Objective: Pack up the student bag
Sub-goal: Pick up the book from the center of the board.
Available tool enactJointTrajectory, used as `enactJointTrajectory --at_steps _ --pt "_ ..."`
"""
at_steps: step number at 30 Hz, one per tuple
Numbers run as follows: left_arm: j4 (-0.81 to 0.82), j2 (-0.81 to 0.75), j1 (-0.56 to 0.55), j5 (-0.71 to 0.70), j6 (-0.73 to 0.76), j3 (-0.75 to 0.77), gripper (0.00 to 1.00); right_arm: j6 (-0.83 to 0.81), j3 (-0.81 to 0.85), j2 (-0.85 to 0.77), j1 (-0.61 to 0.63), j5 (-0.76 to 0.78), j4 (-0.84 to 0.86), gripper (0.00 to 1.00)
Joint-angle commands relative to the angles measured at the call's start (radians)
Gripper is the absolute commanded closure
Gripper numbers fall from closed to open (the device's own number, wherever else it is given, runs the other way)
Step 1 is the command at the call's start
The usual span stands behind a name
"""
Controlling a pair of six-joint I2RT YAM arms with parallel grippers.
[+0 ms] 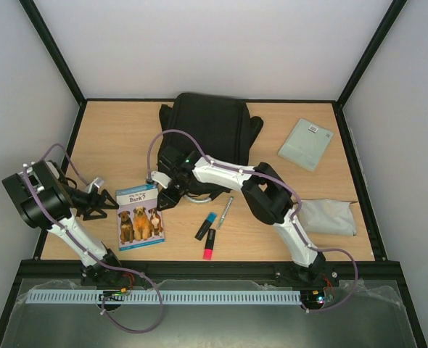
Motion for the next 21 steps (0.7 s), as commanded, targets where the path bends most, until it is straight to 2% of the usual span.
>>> enactJointTrajectory --at_steps 1,3,9,21 --pt "0.049 0.035 -0.008 -0.031 -0.005 -0.038 0.18 0.0 0.015 0.035 0.007 -0.036 -0.042 0.74" --pt "0.06 0.031 -0.008 -0.037 -0.012 -0.043 0.18 0.004 0.019 0.046 0.006 -0.041 -0.04 0.77" --pt "0.068 0.051 -0.015 -0.04 -0.012 -0.049 0.19 0.043 0.025 0.079 0.006 -0.035 -0.016 0.78" --pt "0.135 0.117 -0.083 -0.063 -0.047 -0.022 0.24 0.07 -0.018 0.118 0.012 0.111 0.006 0.87"
